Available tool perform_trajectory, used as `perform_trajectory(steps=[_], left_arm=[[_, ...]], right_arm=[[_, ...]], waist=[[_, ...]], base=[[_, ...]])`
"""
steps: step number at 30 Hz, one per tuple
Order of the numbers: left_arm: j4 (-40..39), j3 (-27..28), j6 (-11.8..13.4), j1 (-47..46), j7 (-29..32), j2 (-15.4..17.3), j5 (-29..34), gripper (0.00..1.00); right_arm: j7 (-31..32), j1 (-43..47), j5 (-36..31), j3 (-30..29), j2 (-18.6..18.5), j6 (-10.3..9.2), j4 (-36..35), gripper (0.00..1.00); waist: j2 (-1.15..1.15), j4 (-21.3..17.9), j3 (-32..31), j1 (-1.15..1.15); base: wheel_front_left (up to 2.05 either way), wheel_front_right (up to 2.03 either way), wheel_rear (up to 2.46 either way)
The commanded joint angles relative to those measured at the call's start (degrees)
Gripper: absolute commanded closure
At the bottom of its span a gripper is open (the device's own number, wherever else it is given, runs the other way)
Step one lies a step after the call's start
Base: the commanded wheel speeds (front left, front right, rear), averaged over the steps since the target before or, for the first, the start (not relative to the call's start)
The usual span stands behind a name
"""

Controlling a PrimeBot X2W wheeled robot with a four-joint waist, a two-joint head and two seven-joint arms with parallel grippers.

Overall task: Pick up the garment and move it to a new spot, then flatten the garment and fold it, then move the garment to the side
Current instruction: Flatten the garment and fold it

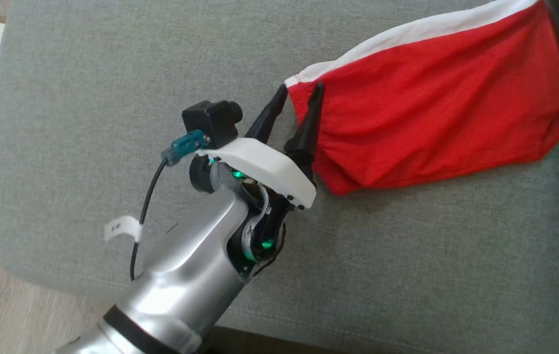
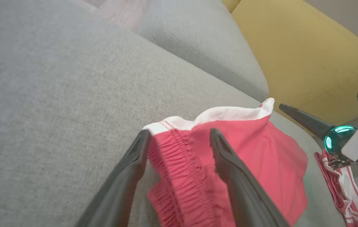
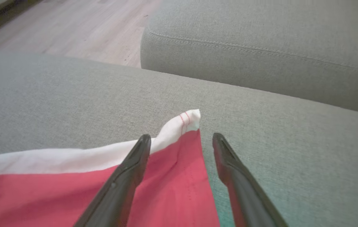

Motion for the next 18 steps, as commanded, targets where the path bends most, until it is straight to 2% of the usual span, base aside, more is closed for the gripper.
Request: perform_trajectory(steps=[1, 5, 9, 14, 18], left_arm=[[-2.3, 1.7, 0.6, -0.1, -0.7, 1.4, 1.3, 0.00], [-7.8, 3.9, 4.1, 3.1, -1.1, 2.8, 9.5, 0.00], [-14.0, 7.3, 5.5, 8.9, -1.2, 3.0, 19.2, 0.00], [-18.2, 10.7, 4.5, 14.8, -1.2, 2.4, 28.6, 0.00], [-20.1, 12.6, 2.1, 18.2, -1.2, 1.3, 33.1, 0.00]], right_arm=[[0.5, 1.8, -0.6, 1.0, -0.9, -0.05, -2.5, 0.00], [2.8, 3.8, -2.2, 1.6, -1.9, -0.05, -4.0, 0.00], [4.2, 4.9, -4.2, 0.9, -1.8, -0.05, -4.4, 0.00], [4.8, 4.2, -5.7, -0.1, -1.0, -0.05, -3.6, 0.00], [7.0, 2.9, -7.1, -0.3, -0.6, -0.05, -0.9, 0.00]], waist=[[0.00, -0.2, -0.1, 0.00], [0.00, -0.6, -0.2, 0.00], [0.00, -0.5, -0.1, 0.00], [0.00, 0.3, 0.4, 0.00], [0.00, 0.8, 0.7, 0.00]], base=[[0.00, 0.00, 0.00], [0.00, 0.00, 0.00], [0.00, 0.00, 0.00], [0.00, 0.00, 0.00], [0.00, 0.00, 0.00]])
